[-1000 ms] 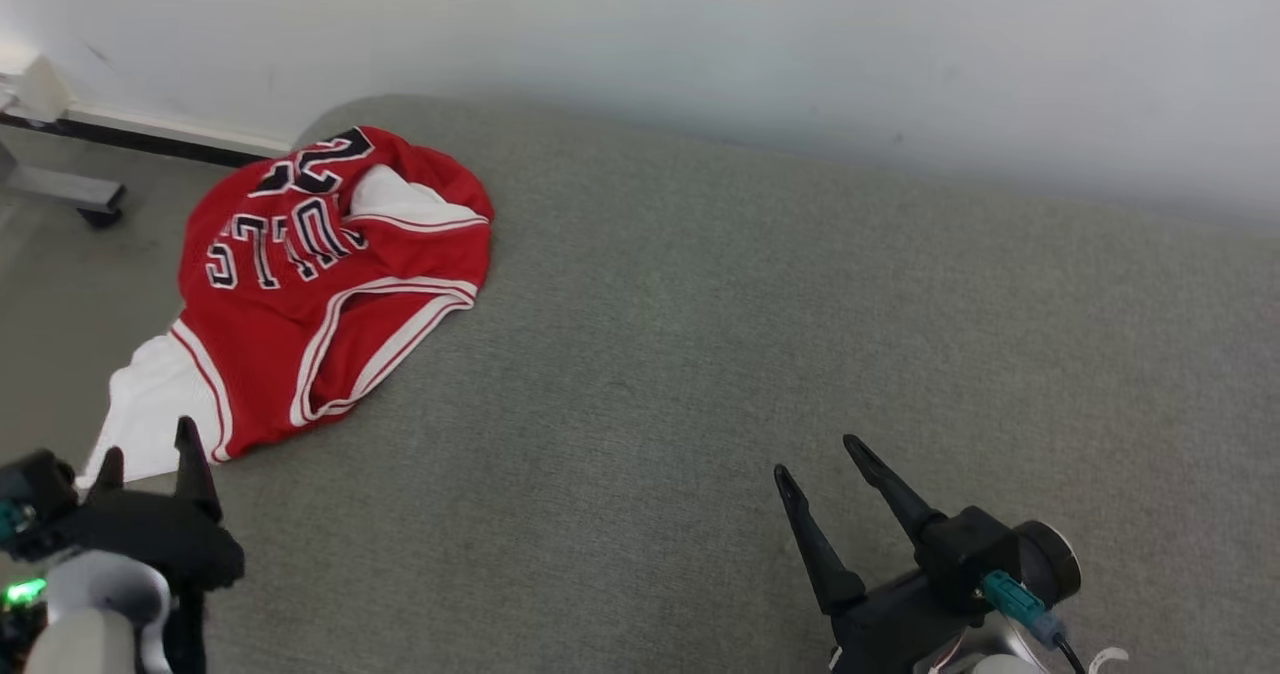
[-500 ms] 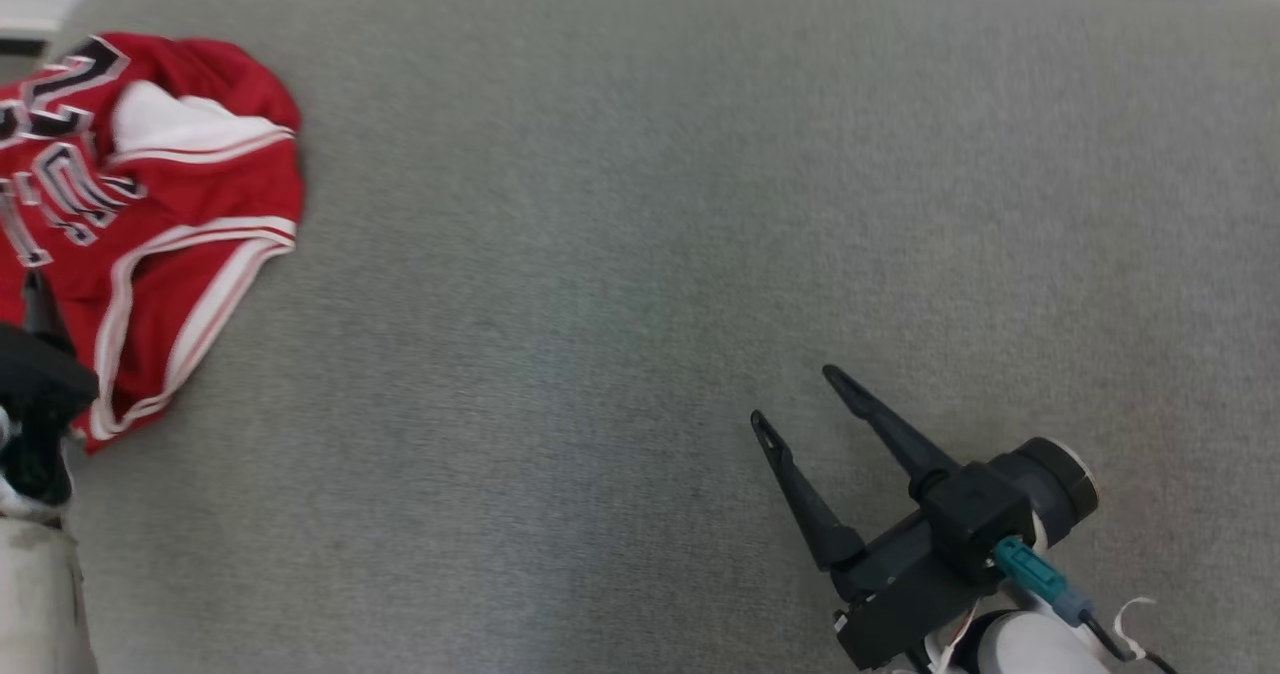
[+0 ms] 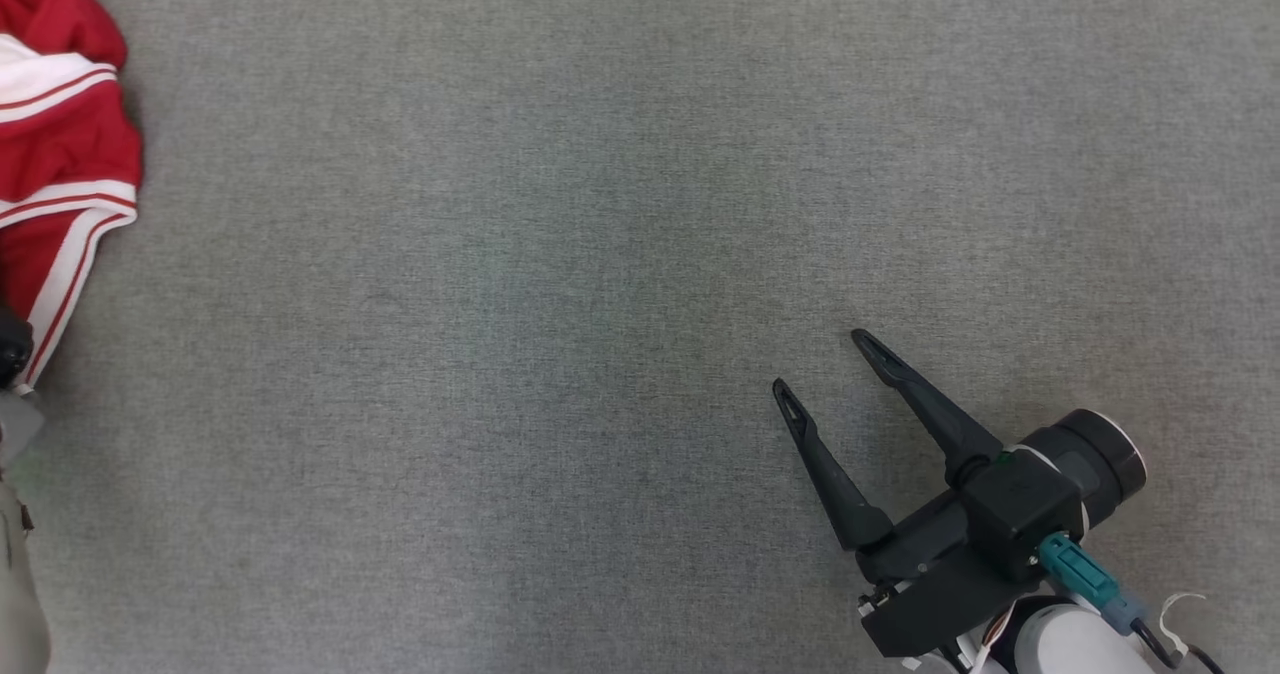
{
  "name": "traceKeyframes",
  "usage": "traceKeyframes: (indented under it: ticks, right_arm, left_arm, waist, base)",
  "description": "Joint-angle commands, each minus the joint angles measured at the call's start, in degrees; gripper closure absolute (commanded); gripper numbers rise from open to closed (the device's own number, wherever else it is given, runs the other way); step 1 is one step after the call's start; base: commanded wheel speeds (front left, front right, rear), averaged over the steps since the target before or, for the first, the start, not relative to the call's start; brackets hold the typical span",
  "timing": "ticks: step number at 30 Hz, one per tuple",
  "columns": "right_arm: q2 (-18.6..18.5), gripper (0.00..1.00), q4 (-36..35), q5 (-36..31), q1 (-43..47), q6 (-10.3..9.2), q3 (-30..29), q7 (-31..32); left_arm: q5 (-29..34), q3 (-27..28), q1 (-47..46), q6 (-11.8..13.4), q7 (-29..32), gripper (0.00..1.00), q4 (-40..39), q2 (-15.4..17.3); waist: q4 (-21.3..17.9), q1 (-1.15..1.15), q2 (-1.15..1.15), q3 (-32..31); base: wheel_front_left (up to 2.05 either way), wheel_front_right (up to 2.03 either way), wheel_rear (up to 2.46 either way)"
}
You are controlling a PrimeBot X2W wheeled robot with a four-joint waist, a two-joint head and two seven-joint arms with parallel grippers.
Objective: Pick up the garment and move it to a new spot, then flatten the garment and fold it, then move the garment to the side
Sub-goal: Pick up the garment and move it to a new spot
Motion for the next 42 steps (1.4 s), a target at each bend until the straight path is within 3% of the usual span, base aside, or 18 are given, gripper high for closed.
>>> traceKeyframes:
  ticks: [1,7,14,18,23,31,42]
  right_arm:
    - [0.15,0.0,-0.35,-0.04,0.67,-0.16,-0.08,-0.2]
    - [1.26,0.0,1.73,1.05,0.93,-0.16,0.65,-1.08]
    - [3.17,0.0,7.35,2.77,1.18,-0.16,1.4,-3.7]
    - [5.26,0.0,12.31,4.07,2.91,-0.16,1.56,-6.73]
    - [7.29,0.0,17.53,5.52,4.6,-0.16,2.07,-9.58]
    - [9.35,0.0,21.21,6.74,5.84,-0.16,2.02,-11.84]
    - [10.2,0.0,22.9,6.78,4.48,-0.16,2.29,-12.81]
  left_arm:
    - [-0.76,-0.34,1.66,-0.52,1.2,1.0,2.45,-2.53]
    - [-2.2,0.5,2.81,-1.75,1.28,1.0,2.03,-1.5]
    - [0.66,-1.67,3.76,-3.58,0.78,1.0,-3.23,3.15]
    - [2.03,-3.79,4.07,-5.38,2.78,1.0,-8.75,5.98]
    - [3.81,-7.81,3.11,-7.65,6.68,1.0,-17.24,6.99]
    - [2.35,-12.54,0.99,-8.51,10.32,1.0,-29.58,1.46]
    - [0.24,-17.61,-2.99,-8.74,6.48,1.0,-39.73,-7.27]
  waist:
    - [-0.75,0.0,-0.01,0.04]
    - [-0.73,0.0,-0.01,-3.43]
    - [-1.1,0.0,-0.01,-10.73]
    - [-1.63,0.0,-0.01,-17.15]
    - [-3.73,0.0,-0.01,-24.26]
    - [-8.28,0.0,-0.01,-30.07]
    - [-15.73,0.0,-0.01,-30.14]
  base:
    - [0.0,0.0,0.0]
    - [0.0,0.0,0.0]
    - [0.0,0.0,0.0]
    - [0.0,0.0,0.0]
    - [0.0,0.0,0.0]
    - [0.0,0.0,0.0]
    - [0.0,0.0,0.0]
